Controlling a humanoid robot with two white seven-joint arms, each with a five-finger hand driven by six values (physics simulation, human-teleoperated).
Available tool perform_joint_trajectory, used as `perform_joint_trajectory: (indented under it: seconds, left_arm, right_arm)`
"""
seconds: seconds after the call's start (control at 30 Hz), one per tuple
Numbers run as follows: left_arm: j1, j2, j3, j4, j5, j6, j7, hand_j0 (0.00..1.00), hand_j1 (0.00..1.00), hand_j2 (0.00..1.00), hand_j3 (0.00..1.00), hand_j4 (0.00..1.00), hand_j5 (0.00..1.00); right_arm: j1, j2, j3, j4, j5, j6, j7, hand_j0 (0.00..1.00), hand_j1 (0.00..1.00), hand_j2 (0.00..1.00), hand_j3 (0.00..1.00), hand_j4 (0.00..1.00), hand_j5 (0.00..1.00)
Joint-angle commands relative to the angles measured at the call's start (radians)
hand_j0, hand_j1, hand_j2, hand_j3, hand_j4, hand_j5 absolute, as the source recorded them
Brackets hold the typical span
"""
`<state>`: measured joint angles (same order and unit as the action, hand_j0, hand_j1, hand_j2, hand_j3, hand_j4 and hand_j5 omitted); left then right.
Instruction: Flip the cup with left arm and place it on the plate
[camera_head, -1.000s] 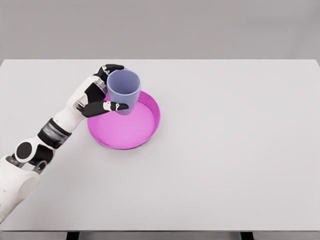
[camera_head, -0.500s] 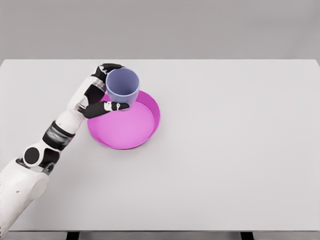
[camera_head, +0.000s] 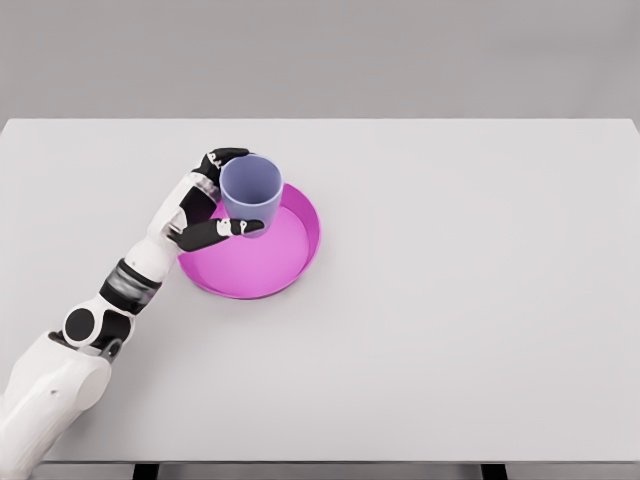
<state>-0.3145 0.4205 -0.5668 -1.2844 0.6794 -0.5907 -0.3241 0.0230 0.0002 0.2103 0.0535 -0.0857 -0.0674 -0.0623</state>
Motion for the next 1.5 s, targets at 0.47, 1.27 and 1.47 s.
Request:
perform_joint_trajectory:
  seconds: [0.47,1.27,1.47]
  left_arm:
    - [0.009,0.009,0.004,-0.012,-0.001,0.005,0.002,0.88,0.88,0.88,0.88,0.88,0.88]
    - [-0.009,0.299,-0.001,-0.167,-0.004,-0.005,-0.045,1.0,1.0,1.0,1.0,1.0,1.0]
    - [-0.017,0.534,0.015,-0.208,0.005,-0.02,-0.287,1.0,1.0,1.0,1.0,1.0,1.0]
  right_arm:
    - [0.0,0.0,0.0,0.0,0.0,0.0,0.001,1.0,1.0,1.0,1.0,1.0,1.0]
    - [0.0,0.0,0.0,0.0,0.0,0.0,-0.001,1.0,1.0,1.0,1.0,1.0,1.0]
    - [0.0,0.0,0.0,0.0,0.0,0.0,0.001,1.0,1.0,1.0,1.0,1.0,1.0]
